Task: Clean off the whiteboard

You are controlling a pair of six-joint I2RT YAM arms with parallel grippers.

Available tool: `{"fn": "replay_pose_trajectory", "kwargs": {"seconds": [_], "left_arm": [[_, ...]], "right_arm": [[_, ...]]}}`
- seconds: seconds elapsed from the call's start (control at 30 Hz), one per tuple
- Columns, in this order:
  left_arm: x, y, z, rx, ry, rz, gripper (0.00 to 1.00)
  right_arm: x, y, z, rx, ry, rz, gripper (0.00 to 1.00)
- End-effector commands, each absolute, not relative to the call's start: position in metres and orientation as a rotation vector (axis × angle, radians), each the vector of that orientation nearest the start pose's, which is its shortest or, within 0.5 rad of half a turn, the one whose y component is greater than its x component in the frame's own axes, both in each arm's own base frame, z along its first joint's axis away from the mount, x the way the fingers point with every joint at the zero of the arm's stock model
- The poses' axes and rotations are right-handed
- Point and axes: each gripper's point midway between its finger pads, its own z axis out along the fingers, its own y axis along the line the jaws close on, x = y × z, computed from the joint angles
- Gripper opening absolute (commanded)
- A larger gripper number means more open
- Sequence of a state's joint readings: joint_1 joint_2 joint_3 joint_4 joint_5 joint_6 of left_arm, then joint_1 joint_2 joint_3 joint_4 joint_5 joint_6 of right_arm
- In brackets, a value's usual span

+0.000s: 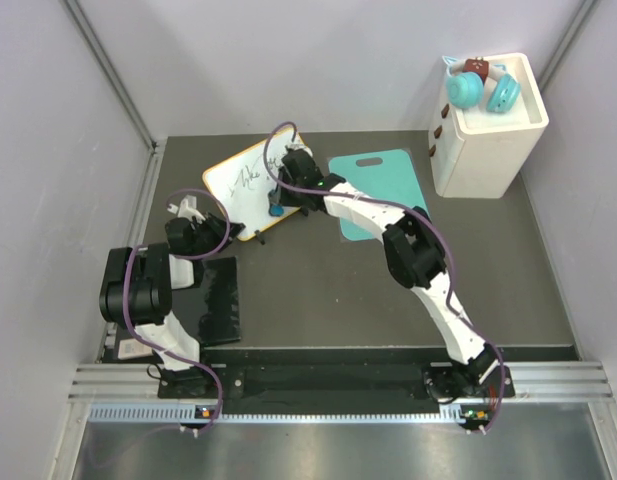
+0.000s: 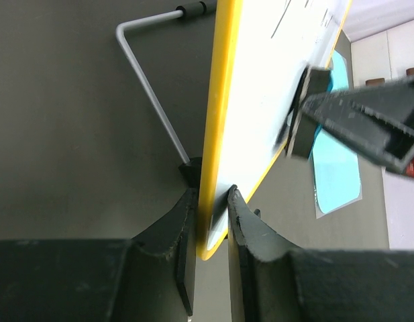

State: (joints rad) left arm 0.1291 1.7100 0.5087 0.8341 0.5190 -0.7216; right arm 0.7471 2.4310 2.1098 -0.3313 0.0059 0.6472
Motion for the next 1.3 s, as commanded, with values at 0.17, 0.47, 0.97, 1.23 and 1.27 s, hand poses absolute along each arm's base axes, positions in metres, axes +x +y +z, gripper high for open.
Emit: {"fn": "replay_pose_trajectory", "kwargs": {"seconds": [0.17,0.47,0.97,1.23,1.27], "left_arm": [[0.387,-0.044,0.032,-0.607,2.021,-0.788,0.00],[0.387,-0.044,0.031,-0.605,2.024,-0.791,0.00],[0.387,-0.045,0.032,-0.590,2.020,-0.802,0.00],[0.386,-0.046,0.032,-0.589,2.021,-0.806,0.00],[0.387,-0.046,0.032,-0.590,2.020,-0.804,0.00]], "right_arm": [[0.538,0.375,0.090,0.200,2.210,0.446,0.00],[0.540,0.376,0.104,0.304,2.075,0.459,0.00],[0.443,0.483,0.063,0.203,2.252,0.829,0.00],[0.414,0.497,0.037,0.236,2.368,0.823,0.00],[0.417,0.492,0.040,0.249,2.359,0.796,0.00]]}}
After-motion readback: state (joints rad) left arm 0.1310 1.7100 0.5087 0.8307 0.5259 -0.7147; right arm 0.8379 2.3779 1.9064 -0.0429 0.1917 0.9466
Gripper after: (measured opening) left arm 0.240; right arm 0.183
